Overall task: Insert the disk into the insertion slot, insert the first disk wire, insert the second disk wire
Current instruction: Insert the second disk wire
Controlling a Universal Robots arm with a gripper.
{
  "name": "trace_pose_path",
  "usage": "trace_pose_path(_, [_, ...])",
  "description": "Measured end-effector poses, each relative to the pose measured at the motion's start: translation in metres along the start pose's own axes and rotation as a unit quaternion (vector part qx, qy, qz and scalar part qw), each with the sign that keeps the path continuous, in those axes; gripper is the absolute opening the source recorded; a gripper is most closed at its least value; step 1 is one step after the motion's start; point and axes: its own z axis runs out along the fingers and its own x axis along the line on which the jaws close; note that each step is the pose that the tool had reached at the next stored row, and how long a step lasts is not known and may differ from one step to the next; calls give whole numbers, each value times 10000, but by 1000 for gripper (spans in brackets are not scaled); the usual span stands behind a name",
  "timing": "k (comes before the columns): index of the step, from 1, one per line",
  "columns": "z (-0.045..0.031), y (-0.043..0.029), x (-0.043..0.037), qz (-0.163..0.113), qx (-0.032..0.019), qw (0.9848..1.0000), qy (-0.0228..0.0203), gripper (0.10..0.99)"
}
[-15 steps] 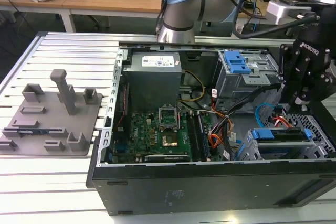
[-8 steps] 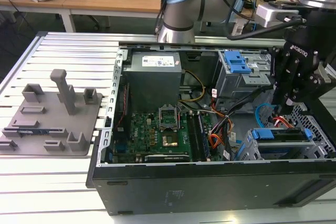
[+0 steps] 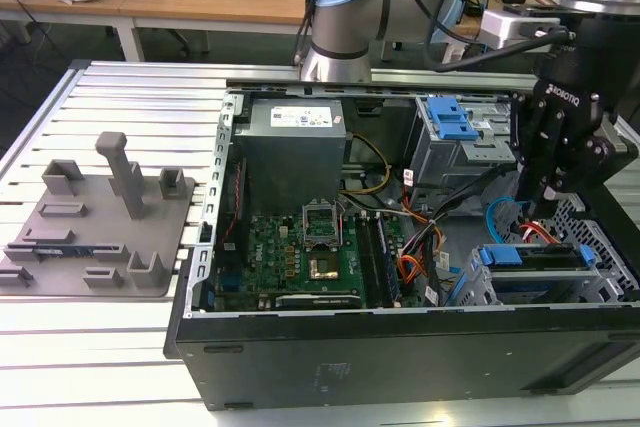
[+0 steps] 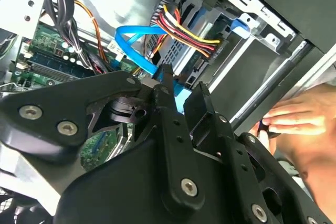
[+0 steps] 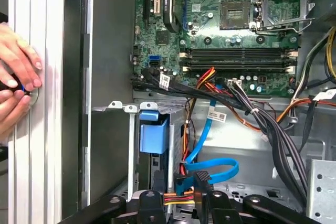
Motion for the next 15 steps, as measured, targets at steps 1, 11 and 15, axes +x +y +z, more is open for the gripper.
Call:
trace_pose_path(1, [7, 6, -9, -13, 7, 10000, 32, 361])
trace_pose_path(11, [6, 14, -56, -50, 90, 9998, 156, 361])
trace_pose_path(15, [2, 16, -82, -35, 83, 9997, 207, 361])
